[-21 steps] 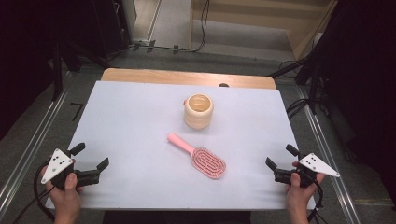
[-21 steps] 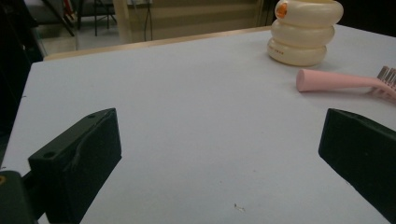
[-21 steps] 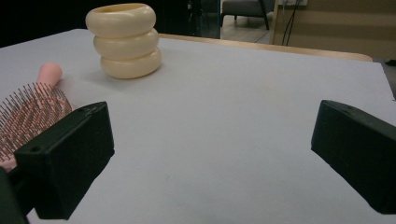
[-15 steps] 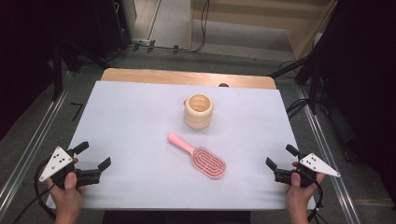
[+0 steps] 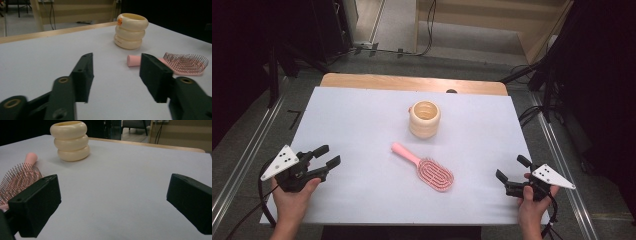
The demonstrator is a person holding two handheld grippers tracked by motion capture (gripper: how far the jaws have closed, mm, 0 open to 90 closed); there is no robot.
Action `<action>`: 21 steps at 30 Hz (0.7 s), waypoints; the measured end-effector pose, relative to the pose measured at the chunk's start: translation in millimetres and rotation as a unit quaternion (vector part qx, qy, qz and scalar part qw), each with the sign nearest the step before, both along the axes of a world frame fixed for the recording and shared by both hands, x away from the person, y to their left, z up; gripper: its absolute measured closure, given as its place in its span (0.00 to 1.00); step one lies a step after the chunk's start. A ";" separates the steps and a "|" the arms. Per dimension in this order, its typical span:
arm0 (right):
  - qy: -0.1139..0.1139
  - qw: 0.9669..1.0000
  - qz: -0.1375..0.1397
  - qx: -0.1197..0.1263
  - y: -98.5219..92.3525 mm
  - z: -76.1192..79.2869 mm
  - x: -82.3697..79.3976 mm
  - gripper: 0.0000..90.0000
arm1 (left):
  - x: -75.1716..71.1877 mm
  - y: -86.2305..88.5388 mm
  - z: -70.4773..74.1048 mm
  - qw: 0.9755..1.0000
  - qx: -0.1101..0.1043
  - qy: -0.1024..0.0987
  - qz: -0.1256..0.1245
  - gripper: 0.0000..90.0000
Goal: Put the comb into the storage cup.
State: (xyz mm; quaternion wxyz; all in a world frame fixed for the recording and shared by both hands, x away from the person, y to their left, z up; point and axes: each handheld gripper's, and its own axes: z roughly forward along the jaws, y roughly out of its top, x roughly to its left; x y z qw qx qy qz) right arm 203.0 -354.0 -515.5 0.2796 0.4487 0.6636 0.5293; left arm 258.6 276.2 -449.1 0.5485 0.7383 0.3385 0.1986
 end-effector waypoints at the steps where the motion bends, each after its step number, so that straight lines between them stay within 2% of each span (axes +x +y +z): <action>1: 0.000 1.000 0.001 -0.002 0.2 0.0 0.0 0.00 | 3.0 -3.3 1.7 1.000 0.007 0.005 -0.006 0.61; 2: 0.000 1.000 0.003 -0.004 0.8 0.0 0.1 0.00 | 6.5 -6.4 2.7 1.000 0.009 0.011 -0.007 0.78; 3: -0.001 1.000 0.002 -0.004 0.9 0.0 0.3 0.00 | 10.3 -8.7 3.3 1.000 0.004 0.017 -0.021 0.84; 4: -0.001 1.000 0.003 -0.004 1.0 -0.1 0.5 0.00 | 16.3 -15.8 4.0 0.999 0.018 0.019 -0.027 0.89; 7: -0.001 1.000 0.004 -0.003 0.7 -0.1 0.6 0.00 | 22.6 -22.5 3.5 0.999 0.024 0.025 -0.037 1.00; 15: -0.001 1.000 0.006 -0.003 1.0 -0.3 0.4 0.00 | 43.8 -47.6 -0.4 0.996 0.043 0.054 -0.060 1.00; 21: -0.001 1.000 0.011 -0.006 2.4 -0.4 0.8 0.00 | 56.4 -67.3 0.7 0.992 0.059 0.065 -0.089 1.00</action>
